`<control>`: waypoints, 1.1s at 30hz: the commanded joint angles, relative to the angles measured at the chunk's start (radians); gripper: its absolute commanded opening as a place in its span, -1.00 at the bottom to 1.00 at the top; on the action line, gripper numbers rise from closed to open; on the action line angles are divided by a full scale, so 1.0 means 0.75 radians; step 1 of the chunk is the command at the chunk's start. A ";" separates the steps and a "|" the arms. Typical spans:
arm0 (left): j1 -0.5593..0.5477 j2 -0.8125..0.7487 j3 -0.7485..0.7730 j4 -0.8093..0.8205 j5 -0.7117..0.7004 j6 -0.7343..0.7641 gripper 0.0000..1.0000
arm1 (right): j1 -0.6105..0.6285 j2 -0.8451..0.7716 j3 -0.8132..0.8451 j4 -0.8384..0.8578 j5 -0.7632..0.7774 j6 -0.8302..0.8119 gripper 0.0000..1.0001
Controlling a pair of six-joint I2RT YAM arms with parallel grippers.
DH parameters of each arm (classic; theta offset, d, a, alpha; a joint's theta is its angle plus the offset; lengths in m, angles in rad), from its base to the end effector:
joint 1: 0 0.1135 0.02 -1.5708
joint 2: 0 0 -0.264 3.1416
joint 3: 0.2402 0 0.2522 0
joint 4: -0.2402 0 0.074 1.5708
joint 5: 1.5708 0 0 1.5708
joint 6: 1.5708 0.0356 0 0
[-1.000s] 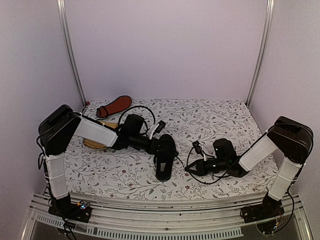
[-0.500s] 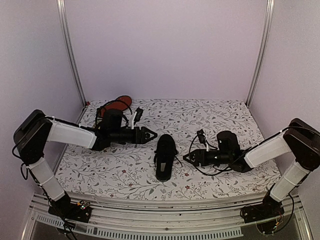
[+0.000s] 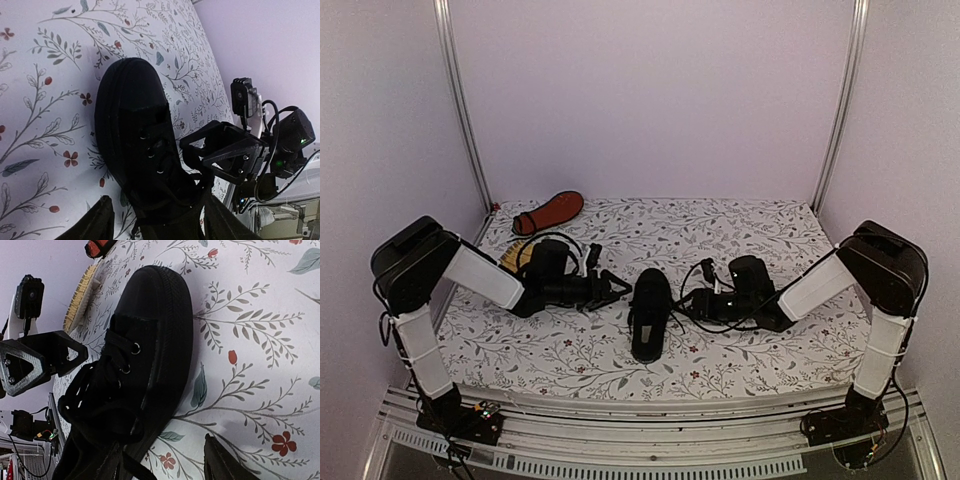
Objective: Tie the shoes
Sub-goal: Pull the loops with the shoelace from the shoe.
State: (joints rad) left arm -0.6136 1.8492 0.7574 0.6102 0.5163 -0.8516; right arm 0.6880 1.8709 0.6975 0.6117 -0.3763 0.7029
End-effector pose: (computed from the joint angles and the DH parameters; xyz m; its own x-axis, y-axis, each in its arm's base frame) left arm 0.2774 -0.2169 0.1290 -0.8953 -0.1697 -0.4118 0.2806 0.5031 -0.8174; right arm 0.2534 0.2253 0.1060 -0.8510 0.0787 -0.5192 -0.3679 0.6161 0.6964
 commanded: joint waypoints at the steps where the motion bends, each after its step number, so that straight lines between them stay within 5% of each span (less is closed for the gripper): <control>1: 0.017 0.062 0.013 0.090 0.030 -0.064 0.21 | -0.015 0.063 0.077 0.048 -0.021 0.040 0.05; 5: 0.016 0.092 0.021 0.101 0.046 -0.073 0.15 | -0.018 0.101 0.105 0.048 -0.035 0.043 -0.15; 18: 0.000 0.215 0.050 0.191 0.136 -0.132 0.14 | -0.018 0.152 0.150 0.090 -0.149 0.000 -0.28; 24: -0.016 0.246 0.052 0.256 0.165 -0.167 0.09 | -0.020 0.152 0.149 0.088 -0.159 -0.019 -0.57; 33: -0.018 0.246 0.044 0.356 0.195 -0.212 -0.63 | -0.019 0.112 0.123 0.085 -0.136 -0.031 -0.93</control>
State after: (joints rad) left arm -0.6216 2.0239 0.7830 0.8127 0.6434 -1.0004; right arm 0.6792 1.9682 0.7940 0.6575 -0.4847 0.6922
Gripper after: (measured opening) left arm 0.260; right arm 0.052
